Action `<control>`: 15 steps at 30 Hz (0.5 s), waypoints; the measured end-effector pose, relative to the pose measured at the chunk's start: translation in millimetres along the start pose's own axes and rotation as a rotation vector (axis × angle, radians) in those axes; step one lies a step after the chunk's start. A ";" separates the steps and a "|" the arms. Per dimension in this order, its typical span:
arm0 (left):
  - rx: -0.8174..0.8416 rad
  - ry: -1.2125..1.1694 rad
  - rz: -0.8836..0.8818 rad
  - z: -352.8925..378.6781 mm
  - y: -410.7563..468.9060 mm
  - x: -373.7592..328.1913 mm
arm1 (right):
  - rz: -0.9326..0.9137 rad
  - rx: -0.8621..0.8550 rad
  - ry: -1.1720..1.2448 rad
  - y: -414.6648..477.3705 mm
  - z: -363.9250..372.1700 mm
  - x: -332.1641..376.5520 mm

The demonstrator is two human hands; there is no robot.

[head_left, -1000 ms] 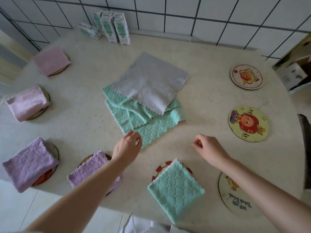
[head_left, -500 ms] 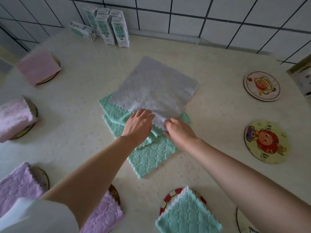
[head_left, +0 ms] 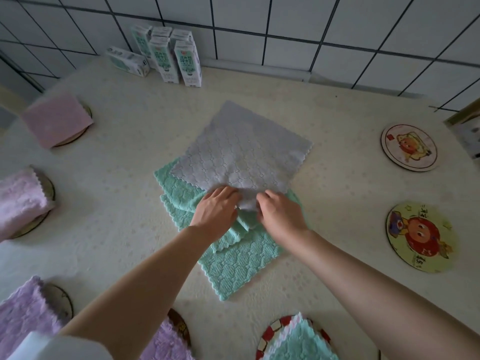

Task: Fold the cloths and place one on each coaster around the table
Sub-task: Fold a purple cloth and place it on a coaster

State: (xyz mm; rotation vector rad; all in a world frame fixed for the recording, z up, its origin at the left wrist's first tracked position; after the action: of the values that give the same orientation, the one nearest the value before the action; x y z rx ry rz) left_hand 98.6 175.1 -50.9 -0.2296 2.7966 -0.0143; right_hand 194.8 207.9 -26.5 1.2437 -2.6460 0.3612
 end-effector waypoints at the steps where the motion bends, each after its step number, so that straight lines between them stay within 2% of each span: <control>1: 0.001 -0.006 0.001 -1.7 2.7 0.4 | 0.003 -0.057 0.041 1.8 -11.7 0.1; 4: -0.053 -0.037 -0.015 -16.4 15.0 8.9 | -0.007 -0.204 0.115 1.2 -53.3 1.1; 7: -0.144 -0.054 -0.106 -43.9 32.0 31.7 | 0.009 -0.309 0.154 -3.8 -89.0 -8.1; 11: -0.184 -0.091 -0.255 -77.3 52.9 65.6 | 0.068 -0.391 0.445 -1.1 -117.3 -36.0; 13: -0.201 -0.167 -0.302 -92.7 61.9 74.5 | 0.125 -0.456 0.518 3.2 -129.3 -54.6; 15: -0.250 -0.275 -0.335 -111.9 69.4 75.0 | 0.170 -0.523 0.490 7.0 -143.8 -71.6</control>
State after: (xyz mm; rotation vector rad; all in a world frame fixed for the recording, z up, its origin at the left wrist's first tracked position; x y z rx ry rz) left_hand -19.0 229.6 27.6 -0.7014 2.4522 0.2674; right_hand 244.6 307.4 89.5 0.6657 -2.2152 -0.0145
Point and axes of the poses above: each hand's wrist, its own y-axis towards the middle knuckle, its own z-axis out of the palm, x = y × z, the point moved 10 cm from there along y, towards the middle knuckle, and after that the axes turned 11 degrees about -z, right-handed, at the moved point
